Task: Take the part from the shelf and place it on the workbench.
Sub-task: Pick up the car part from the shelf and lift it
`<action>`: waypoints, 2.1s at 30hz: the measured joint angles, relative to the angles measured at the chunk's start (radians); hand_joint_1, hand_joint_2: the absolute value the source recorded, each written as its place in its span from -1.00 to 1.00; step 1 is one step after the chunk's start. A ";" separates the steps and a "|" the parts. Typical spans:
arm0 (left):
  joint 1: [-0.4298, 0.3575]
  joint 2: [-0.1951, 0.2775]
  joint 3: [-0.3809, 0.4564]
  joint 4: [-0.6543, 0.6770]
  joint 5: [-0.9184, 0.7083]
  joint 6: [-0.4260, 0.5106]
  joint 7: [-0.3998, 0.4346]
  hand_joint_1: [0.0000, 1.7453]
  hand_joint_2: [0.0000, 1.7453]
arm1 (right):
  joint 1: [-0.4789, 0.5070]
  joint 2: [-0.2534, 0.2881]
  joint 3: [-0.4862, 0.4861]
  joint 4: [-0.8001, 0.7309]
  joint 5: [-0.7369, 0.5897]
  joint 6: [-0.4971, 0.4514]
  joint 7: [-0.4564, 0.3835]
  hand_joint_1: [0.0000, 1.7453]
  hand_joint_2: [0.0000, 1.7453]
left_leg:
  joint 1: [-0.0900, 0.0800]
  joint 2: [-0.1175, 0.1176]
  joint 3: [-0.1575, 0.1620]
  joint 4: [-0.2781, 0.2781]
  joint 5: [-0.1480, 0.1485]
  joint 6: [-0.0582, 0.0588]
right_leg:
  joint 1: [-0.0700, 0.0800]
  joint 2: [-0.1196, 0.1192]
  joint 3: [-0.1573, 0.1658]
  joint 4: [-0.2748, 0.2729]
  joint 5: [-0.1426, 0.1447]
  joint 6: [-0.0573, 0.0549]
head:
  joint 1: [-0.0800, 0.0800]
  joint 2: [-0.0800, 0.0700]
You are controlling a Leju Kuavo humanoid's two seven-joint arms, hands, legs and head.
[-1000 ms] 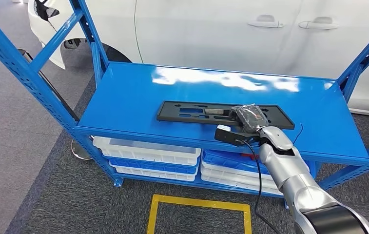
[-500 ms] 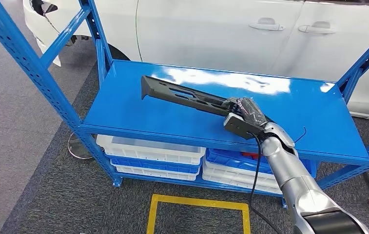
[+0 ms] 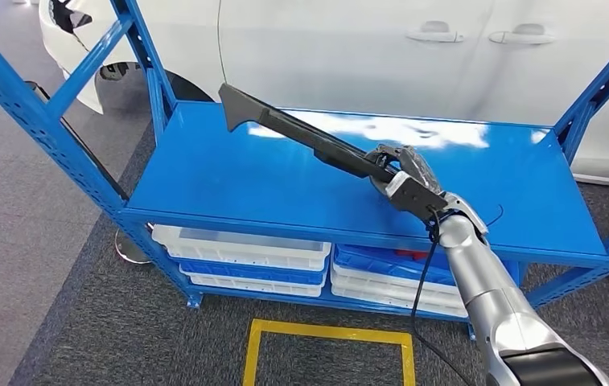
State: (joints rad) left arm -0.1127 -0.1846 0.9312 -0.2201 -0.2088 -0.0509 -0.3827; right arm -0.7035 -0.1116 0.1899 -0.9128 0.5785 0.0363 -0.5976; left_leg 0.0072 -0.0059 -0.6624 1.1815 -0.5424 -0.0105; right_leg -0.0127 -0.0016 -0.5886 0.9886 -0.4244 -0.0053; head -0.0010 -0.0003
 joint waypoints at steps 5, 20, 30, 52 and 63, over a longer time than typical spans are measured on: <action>0.000 0.000 0.001 0.000 -0.004 0.005 0.017 -1.00 1.00 | 0.019 0.000 0.000 -0.055 -0.074 0.054 -0.009 1.00 1.00 | 0.004 0.001 -0.014 0.012 0.046 -0.004 | 0.002 0.001 0.002 0.011 -0.010 0.001 | 0.000 0.000; -0.012 0.000 -0.001 0.000 -0.020 0.016 0.021 -1.00 1.00 | 0.026 0.000 -0.006 -0.202 -0.269 0.130 -0.004 1.00 1.00 | 0.004 -0.003 0.064 -0.165 0.106 0.039 | -0.006 0.002 -0.109 0.236 -0.084 0.052 | 0.003 0.000; -0.018 -0.001 -0.003 0.000 -0.021 0.020 0.024 -1.00 1.00 | 0.016 0.006 0.001 -0.302 -0.449 0.226 0.013 1.00 1.00 | 0.001 -0.001 0.003 -0.028 0.019 -0.004 | -0.002 0.002 -0.018 0.023 -0.007 0.000 | 0.000 0.000; -0.009 0.001 -0.003 0.000 -0.022 0.058 0.149 -1.00 1.00 | 0.097 0.020 0.043 -0.434 -0.702 0.356 0.040 1.00 1.00 | 0.002 -0.004 0.068 -0.165 0.103 0.034 | -0.003 0.002 -0.057 0.119 -0.033 0.044 | 0.005 0.000; 0.002 0.002 -0.003 0.000 -0.022 0.073 0.179 -1.00 1.00 | 0.112 0.034 0.090 -0.492 -0.706 0.353 0.040 1.00 1.00 | 0.003 -0.001 -0.036 0.108 -0.054 -0.010 | 0.002 -0.003 -0.029 0.021 0.009 -0.006 | -0.002 0.000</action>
State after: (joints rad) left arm -0.1103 -0.1823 0.9281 -0.2201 -0.2311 0.0220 -0.2040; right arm -0.5913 -0.0773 0.2798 -1.4048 -0.1277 0.3894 -0.5576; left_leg 0.0099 -0.0067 -0.6986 1.2899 -0.5968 -0.0207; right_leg -0.0106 -0.0046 -0.6174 1.0094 -0.4154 -0.0113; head -0.0025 0.0000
